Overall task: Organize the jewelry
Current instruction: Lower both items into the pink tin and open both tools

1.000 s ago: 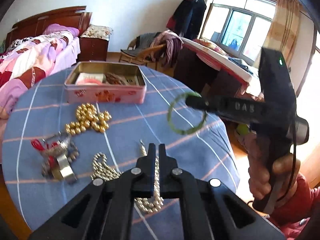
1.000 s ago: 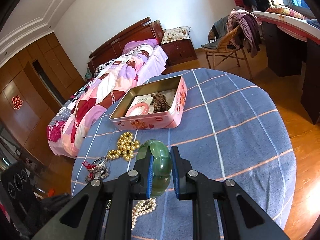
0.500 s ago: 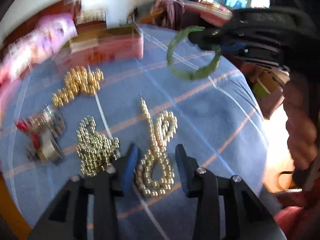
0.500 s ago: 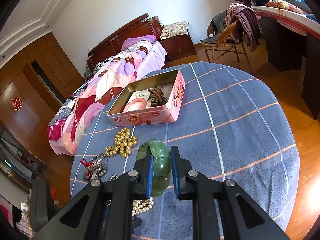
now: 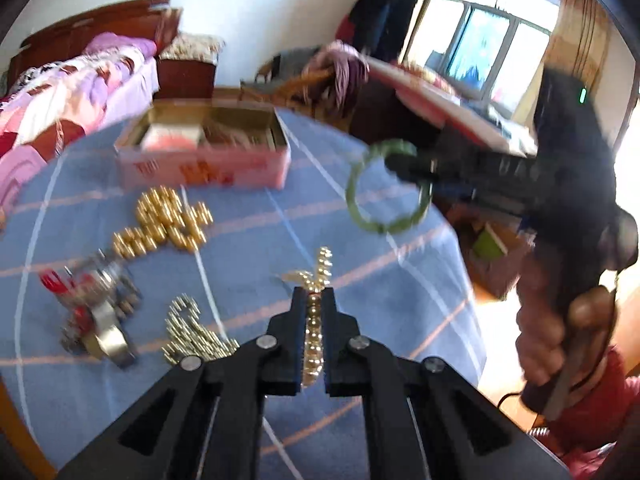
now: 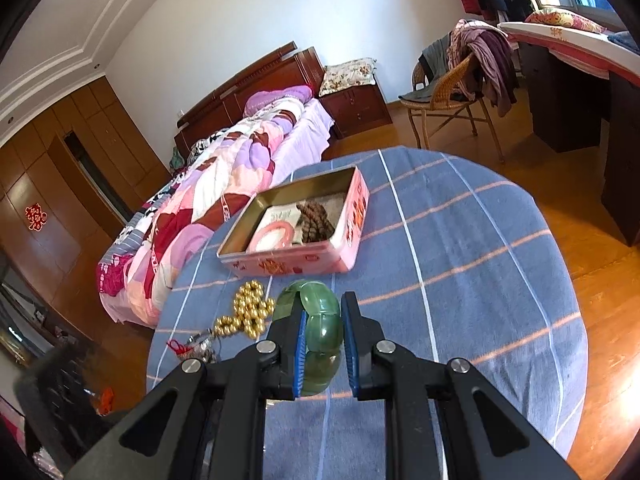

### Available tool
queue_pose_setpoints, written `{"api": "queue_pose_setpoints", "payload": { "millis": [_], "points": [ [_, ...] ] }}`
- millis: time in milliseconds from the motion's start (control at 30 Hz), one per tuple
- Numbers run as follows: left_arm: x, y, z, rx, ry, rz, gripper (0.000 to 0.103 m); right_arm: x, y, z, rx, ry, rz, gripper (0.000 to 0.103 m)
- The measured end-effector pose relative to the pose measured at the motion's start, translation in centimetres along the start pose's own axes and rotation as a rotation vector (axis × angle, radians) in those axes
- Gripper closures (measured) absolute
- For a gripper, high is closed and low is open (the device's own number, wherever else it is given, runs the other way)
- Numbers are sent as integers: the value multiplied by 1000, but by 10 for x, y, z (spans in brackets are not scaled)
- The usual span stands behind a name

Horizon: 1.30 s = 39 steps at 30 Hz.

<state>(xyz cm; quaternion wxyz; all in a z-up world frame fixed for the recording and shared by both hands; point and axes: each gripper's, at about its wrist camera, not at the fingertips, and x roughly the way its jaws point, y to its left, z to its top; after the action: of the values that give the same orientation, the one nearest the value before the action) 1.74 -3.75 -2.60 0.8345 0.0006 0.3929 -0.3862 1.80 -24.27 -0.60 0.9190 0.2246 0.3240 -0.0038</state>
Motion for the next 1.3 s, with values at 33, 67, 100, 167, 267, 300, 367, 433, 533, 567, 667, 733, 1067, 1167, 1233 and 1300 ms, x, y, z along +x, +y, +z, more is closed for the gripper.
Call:
{"api": "queue_pose_setpoints", "payload": {
  "millis": [33, 67, 100, 167, 267, 300, 367, 433, 533, 567, 667, 733, 1067, 1167, 1233, 1300],
  "points": [
    [-6, 3, 5, -10, -23, 3, 97, 0, 1, 3, 0, -5, 3, 87],
    [-8, 7, 10, -20, -36, 3, 97, 1, 3, 5, -2, -10, 6, 87],
    [-11, 11, 16, -35, -55, 2, 97, 3, 7, 9, -6, -16, 11, 87],
    [-18, 19, 26, -45, -90, 10, 97, 5, 12, 15, -15, -25, 20, 87],
    [-20, 29, 49, -50, -142, 24, 97, 16, 23, 32, -28, -46, 33, 87],
    [-20, 34, 59, -53, -162, 38, 97, 22, 25, 39, -27, -50, 33, 87],
    [-16, 43, 76, -61, -193, 73, 97, 33, 30, 51, -14, -60, 40, 87],
    [-10, 55, 94, -90, -229, 98, 97, 45, 35, 64, -1, -75, 53, 87],
    [9, 71, 119, -125, -256, 137, 97, 74, 42, 82, 19, -72, 65, 86],
    [17, 74, 123, -127, -249, 154, 97, 85, 43, 86, 29, -62, 66, 87],
    [45, 87, 138, -130, -217, 195, 97, 122, 39, 93, 67, -18, 70, 86],
    [61, 96, 142, -145, -192, 196, 97, 145, 33, 95, 103, 12, 69, 86],
    [115, 110, 148, -145, -90, 290, 96, 208, 3, 97, 166, 98, 63, 74],
    [119, 108, 149, -139, -68, 299, 86, 196, 1, 101, 159, 56, 47, 46],
    [114, 105, 148, -149, -63, 319, 53, 185, 4, 102, 133, 29, 29, 46],
    [100, 101, 145, -158, -111, 361, 32, 167, 6, 102, 110, -8, -21, 46]
  ]
}}
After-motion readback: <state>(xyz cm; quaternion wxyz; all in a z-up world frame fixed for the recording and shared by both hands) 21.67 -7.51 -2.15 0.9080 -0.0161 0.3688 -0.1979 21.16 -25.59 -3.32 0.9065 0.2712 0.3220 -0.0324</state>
